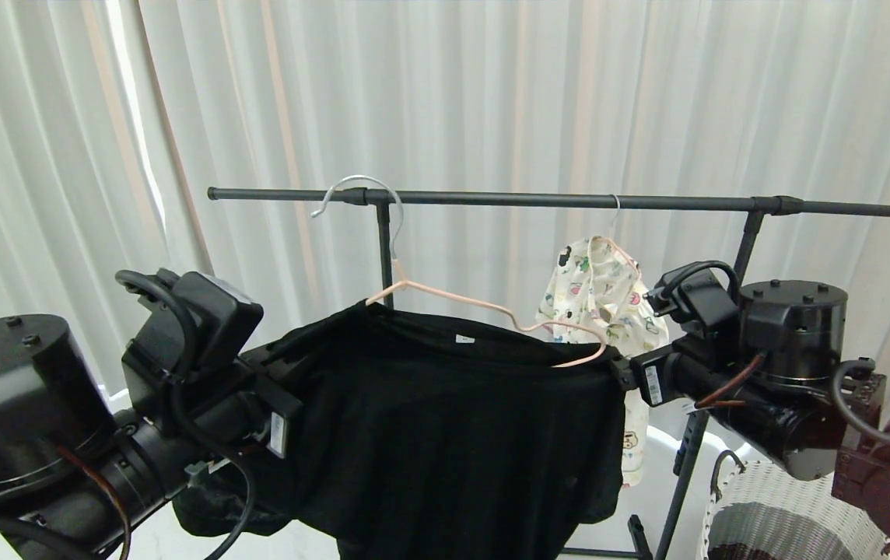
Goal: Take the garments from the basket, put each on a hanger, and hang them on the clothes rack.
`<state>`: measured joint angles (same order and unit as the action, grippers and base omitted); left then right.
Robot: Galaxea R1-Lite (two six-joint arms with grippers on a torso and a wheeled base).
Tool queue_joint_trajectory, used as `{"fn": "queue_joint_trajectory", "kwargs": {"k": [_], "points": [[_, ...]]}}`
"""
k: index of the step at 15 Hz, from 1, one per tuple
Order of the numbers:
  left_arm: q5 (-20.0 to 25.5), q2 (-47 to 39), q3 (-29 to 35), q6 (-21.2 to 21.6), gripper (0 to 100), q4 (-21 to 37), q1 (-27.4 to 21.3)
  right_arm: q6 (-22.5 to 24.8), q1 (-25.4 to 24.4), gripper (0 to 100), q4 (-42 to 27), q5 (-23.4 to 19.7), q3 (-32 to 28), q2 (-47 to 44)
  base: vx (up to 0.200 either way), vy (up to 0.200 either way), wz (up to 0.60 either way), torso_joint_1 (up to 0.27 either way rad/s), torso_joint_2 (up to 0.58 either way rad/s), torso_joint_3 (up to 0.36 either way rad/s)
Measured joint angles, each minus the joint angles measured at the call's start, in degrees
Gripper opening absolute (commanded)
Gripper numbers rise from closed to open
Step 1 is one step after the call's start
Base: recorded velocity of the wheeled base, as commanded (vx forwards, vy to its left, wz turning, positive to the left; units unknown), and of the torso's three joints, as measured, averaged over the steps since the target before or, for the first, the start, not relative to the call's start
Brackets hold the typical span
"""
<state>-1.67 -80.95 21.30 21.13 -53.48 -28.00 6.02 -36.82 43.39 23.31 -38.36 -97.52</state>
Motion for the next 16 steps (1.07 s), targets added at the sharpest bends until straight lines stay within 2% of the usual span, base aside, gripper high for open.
{"fn": "queue_joint_trajectory", "kwargs": {"k": [3, 12, 13, 16], "points": [[0.7, -0.8, -1.6, 3.2, 0, -2.3, 0.3, 0.8, 0.7, 100, 0.0, -1.8, 0.1, 0.7, 0.000, 0.000, 0.00, 0.000, 0.00, 0.000], [2.0, -2.3, -1.9, 4.2, 0, -6.2, 0.6, 2.6, 1.6, 100, -0.1, -5.9, 0.2, 1.0, 0.000, 0.000, 0.00, 0.000, 0.00, 0.000], [2.1, -2.3, -1.8, 4.2, 0, -6.2, 0.6, 2.6, 1.6, 0, -0.1, -6.0, 0.3, 1.0, 0.000, 0.000, 0.00, 0.000, 0.00, 0.000], [2.2, -2.3, -1.7, 4.1, 0, -6.9, 0.5, 3.0, 1.5, 0, 0.0, -6.0, 1.2, 1.0, 0.000, 0.000, 0.00, 0.000, 0.00, 0.000]]}}
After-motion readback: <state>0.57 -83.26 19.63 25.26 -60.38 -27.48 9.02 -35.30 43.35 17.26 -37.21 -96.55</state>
